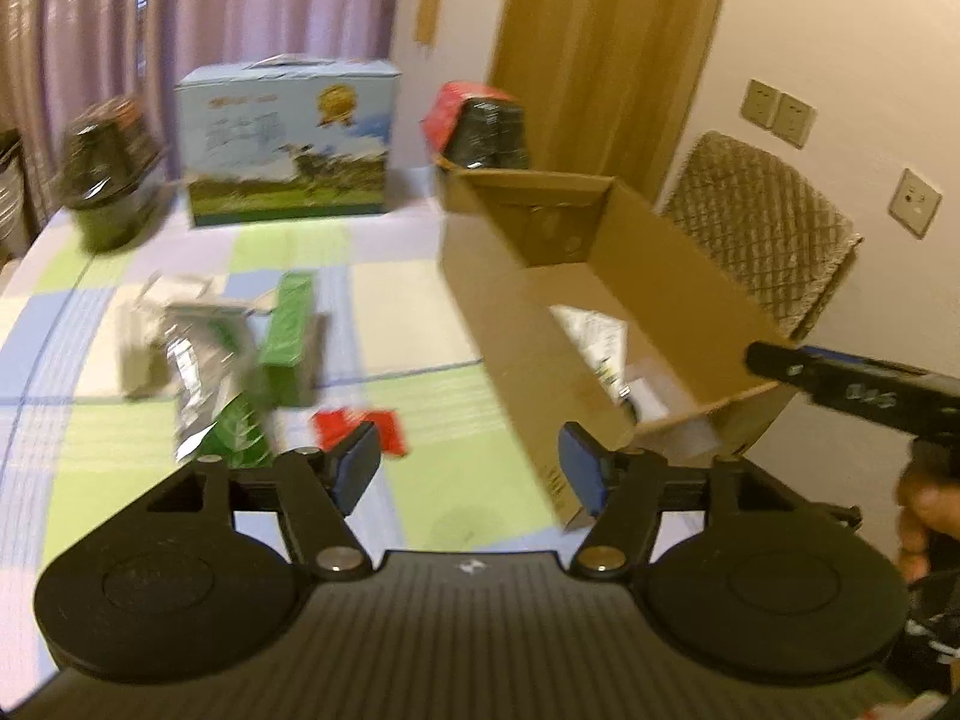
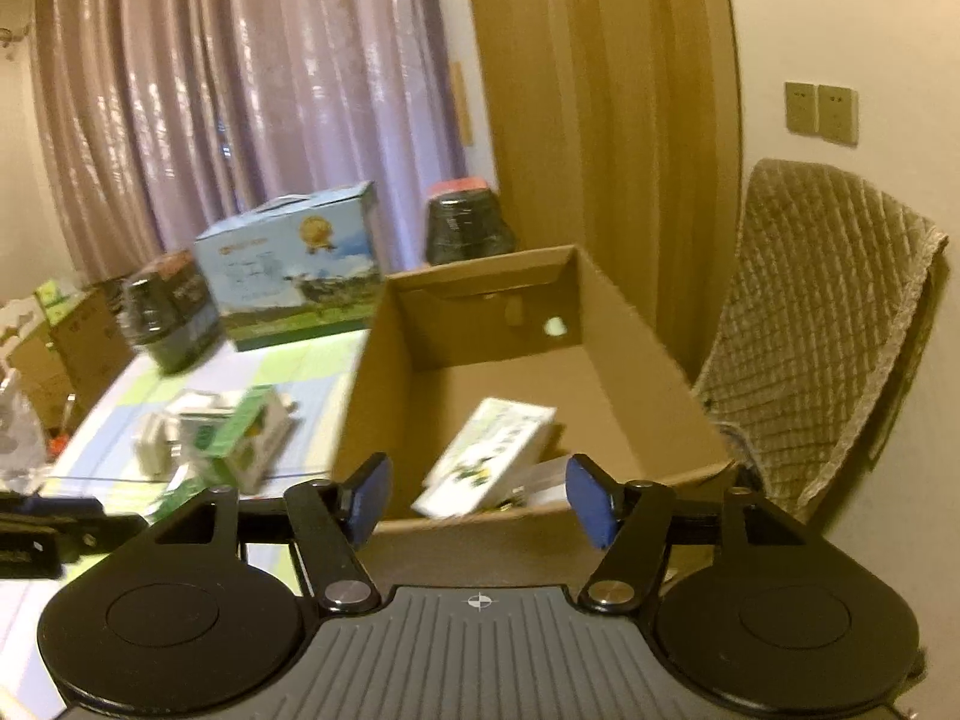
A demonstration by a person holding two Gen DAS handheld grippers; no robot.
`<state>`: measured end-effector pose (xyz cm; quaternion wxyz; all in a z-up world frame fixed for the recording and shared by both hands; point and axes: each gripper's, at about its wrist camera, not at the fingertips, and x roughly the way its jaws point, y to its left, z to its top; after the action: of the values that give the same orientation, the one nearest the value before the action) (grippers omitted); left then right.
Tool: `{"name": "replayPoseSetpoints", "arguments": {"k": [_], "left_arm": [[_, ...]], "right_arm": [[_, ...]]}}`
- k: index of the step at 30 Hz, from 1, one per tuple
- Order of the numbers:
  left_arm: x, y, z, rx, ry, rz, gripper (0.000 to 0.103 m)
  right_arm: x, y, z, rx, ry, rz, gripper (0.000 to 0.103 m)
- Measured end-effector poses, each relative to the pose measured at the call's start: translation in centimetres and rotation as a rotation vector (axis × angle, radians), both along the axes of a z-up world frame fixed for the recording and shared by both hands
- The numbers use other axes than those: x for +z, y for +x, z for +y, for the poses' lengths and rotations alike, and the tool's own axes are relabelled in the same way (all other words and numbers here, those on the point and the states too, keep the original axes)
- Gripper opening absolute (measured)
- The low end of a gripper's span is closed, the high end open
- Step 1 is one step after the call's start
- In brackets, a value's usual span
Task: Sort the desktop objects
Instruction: 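Withdraw both tools back over the table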
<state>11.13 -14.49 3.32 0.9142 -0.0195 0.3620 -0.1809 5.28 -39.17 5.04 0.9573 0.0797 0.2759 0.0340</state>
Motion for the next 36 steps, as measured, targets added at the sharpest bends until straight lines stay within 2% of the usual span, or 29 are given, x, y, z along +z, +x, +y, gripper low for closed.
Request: {"name": "replayPoseSetpoints", "arguments": {"k": [7, 17, 29, 36], "left_arm": [[-1.7, -2.8, 5.4, 0.078, 0.017, 0.031, 0.079], [-2.9, -5.4, 12.1, 0.196, 0.033, 0.056, 0.083], [-3.9, -5.9, 13.9, 0.225, 0.012, 0.076, 0.092], [-4.8, -5.2, 14.6, 0.239, -0.002, 0.103, 0.096]], "right_arm": [[-0.7, -2.3, 4.7, 0.083, 0.037, 0.03, 0.068], [-2.8, -3.5, 9.3, 0.183, 0.026, 0.105, 0.074], [-4.1, -2.9, 11.8, 0.226, -0.006, 0.135, 0.091], [-5.0, -1.2, 13.2, 0.247, -0.021, 0.147, 0.095]]}}
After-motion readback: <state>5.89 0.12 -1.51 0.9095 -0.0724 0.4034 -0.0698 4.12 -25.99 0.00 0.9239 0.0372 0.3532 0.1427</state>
